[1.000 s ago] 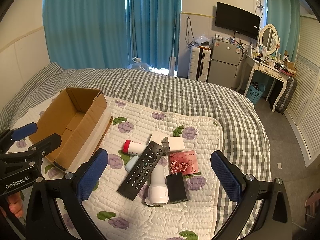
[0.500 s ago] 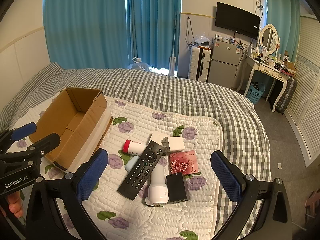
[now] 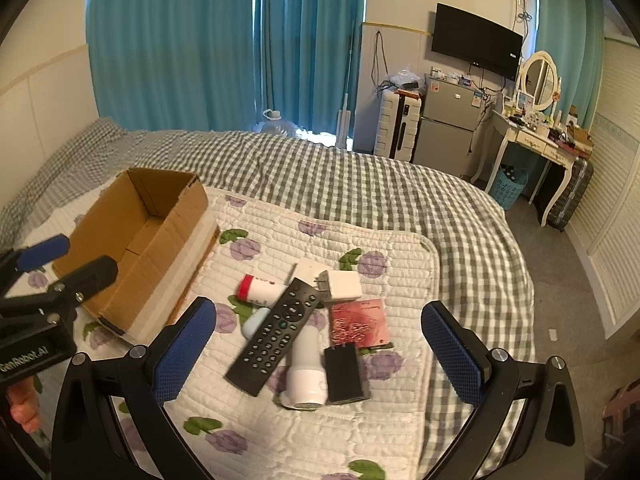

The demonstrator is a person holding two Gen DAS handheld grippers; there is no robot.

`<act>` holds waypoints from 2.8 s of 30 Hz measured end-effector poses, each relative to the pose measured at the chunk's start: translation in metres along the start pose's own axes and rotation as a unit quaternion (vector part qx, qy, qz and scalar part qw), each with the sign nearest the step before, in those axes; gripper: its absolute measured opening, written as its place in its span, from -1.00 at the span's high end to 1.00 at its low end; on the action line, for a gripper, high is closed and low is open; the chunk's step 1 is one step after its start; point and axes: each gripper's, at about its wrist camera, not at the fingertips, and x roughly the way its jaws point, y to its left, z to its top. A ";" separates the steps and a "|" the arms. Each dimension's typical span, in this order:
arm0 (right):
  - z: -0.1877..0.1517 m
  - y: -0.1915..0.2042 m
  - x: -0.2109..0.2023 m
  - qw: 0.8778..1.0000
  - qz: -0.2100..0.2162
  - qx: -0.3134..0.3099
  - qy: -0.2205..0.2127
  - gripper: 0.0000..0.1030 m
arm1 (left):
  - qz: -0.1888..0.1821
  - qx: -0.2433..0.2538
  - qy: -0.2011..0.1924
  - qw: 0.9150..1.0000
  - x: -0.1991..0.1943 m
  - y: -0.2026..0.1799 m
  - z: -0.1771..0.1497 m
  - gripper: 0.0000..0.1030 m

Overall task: Organize rigid objects
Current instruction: 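Grasp the black remote with the left tool while the right tool grasps the black charger, then carry the remote and charger into the cardboard box and release both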

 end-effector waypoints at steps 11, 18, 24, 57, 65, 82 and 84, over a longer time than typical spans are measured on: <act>-0.008 -0.070 0.025 0.998 -0.058 0.013 0.033 -1.00 | -0.029 0.053 0.072 0.996 0.071 -0.068 -0.024 -0.68; -0.042 -0.078 0.080 0.993 -0.030 0.003 0.113 -0.99 | -0.022 0.072 0.133 0.988 0.122 -0.082 -0.059 -0.63; -0.064 -0.067 0.115 0.985 0.000 -0.018 0.173 -0.69 | -0.023 0.084 0.173 0.981 0.145 -0.086 -0.076 -0.62; -0.087 -0.018 0.162 0.965 0.066 -0.082 0.242 -0.35 | -0.046 0.047 0.177 0.982 0.137 -0.048 -0.082 0.20; -0.083 -0.018 0.170 0.966 0.105 -0.050 0.232 0.12 | -0.058 0.035 0.174 0.983 0.130 -0.045 -0.080 0.20; -0.044 -0.011 0.086 0.988 0.036 -0.050 0.145 0.14 | -0.090 0.025 0.091 0.992 0.063 -0.029 -0.025 0.20; -0.032 0.000 0.075 0.989 0.036 -0.062 0.131 0.15 | -0.086 0.024 0.067 0.994 0.050 -0.018 -0.007 0.20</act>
